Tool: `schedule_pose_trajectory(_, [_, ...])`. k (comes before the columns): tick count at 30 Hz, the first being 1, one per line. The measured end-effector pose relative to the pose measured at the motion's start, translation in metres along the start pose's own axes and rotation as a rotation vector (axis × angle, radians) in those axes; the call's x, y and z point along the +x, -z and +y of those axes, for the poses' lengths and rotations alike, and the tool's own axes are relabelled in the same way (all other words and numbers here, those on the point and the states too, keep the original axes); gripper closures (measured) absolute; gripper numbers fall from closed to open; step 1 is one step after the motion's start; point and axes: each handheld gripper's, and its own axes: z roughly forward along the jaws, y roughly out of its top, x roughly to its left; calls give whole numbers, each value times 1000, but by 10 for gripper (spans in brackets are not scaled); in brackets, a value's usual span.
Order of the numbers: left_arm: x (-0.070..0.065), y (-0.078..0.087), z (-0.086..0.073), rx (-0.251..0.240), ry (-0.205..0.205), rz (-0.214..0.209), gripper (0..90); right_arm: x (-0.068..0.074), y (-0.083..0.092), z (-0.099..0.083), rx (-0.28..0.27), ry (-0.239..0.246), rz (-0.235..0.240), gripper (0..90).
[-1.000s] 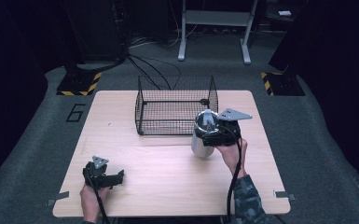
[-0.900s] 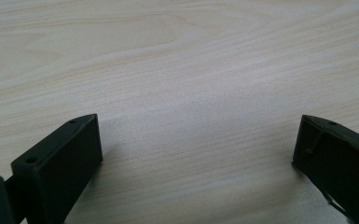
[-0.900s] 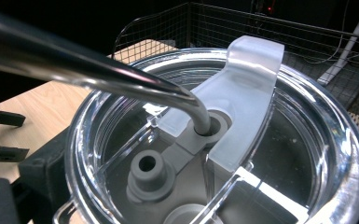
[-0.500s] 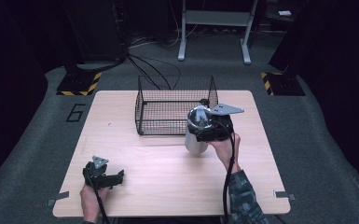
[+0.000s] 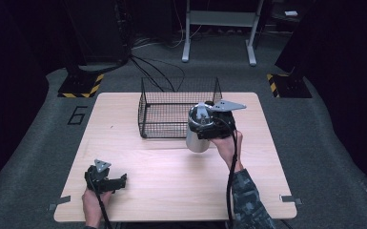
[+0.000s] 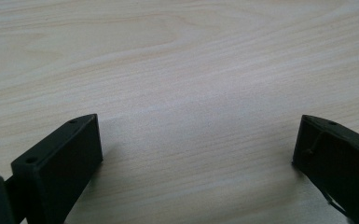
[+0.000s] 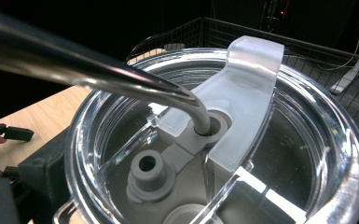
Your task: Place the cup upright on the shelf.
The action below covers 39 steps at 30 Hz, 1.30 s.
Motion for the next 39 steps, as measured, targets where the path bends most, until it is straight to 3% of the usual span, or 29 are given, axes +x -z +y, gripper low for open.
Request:
schedule_pose_trajectory(23, [0, 0, 0, 1, 0, -1, 9, -8, 6, 34, -26, 14, 2, 31])
schedule_pose_trajectory(25, [-1, -1, 0, -9, 15, -2, 9, -9, 7, 38, -31, 14, 1, 31])
schedule_pose_trajectory(39, [0, 0, 0, 2, 3, -4, 9, -16, 6, 64, -48, 25, -8, 31])
